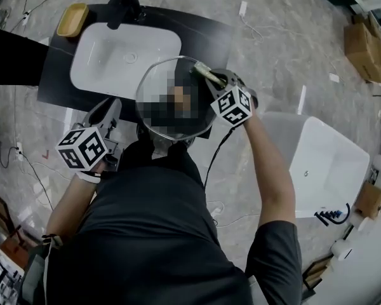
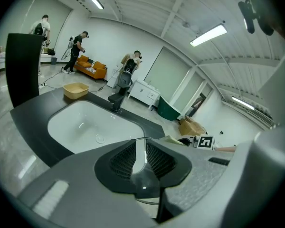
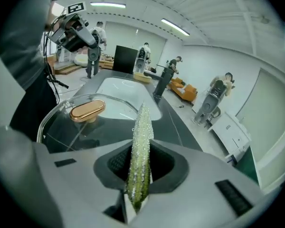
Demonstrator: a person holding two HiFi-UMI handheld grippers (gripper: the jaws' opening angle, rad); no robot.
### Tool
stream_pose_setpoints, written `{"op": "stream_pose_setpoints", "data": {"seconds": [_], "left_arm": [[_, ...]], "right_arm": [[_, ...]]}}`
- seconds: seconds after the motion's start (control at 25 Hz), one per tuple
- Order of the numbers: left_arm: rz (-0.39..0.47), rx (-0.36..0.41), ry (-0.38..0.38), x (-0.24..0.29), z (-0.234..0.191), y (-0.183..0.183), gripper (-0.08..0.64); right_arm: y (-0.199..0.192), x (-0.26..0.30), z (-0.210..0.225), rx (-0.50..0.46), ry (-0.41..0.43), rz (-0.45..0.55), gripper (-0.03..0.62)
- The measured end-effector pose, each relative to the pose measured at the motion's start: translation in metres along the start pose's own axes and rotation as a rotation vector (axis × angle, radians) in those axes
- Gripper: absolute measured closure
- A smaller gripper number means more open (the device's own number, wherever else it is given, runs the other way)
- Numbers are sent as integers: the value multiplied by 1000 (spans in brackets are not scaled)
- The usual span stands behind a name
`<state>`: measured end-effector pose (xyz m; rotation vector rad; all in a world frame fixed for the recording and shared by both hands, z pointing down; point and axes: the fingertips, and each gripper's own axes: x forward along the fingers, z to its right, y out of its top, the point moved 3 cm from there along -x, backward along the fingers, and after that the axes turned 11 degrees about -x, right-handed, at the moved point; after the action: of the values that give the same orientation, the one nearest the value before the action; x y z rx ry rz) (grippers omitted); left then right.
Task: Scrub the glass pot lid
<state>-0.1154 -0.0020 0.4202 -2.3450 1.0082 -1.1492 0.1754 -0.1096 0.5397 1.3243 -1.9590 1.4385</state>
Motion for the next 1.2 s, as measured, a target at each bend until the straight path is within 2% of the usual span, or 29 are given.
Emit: {"op": "stream_pose_setpoints", "data": {"seconds": [0.12, 0.24, 0.44, 0.76, 1.0, 1.2], "left_arm": [[-12, -47, 28, -9, -13, -8, 489], [-28, -52, 36, -10, -16, -13, 489], [-66, -20, -10, 7, -1, -15, 491], [-170, 63, -84, 38, 33, -30, 489], [-227, 114, -140, 56, 58, -37, 489], [-264, 141, -172, 66, 68, -42, 490]], "right_arm": [[5, 13, -15, -55, 55, 27, 538], [8, 9, -36, -72, 92, 58, 538], [8, -14, -79, -10, 134, 100, 538], [12, -45, -141, 87, 98, 133, 538], [26, -59, -187, 116, 116, 150, 538], [43, -62, -219, 110, 185, 172, 538]]}}
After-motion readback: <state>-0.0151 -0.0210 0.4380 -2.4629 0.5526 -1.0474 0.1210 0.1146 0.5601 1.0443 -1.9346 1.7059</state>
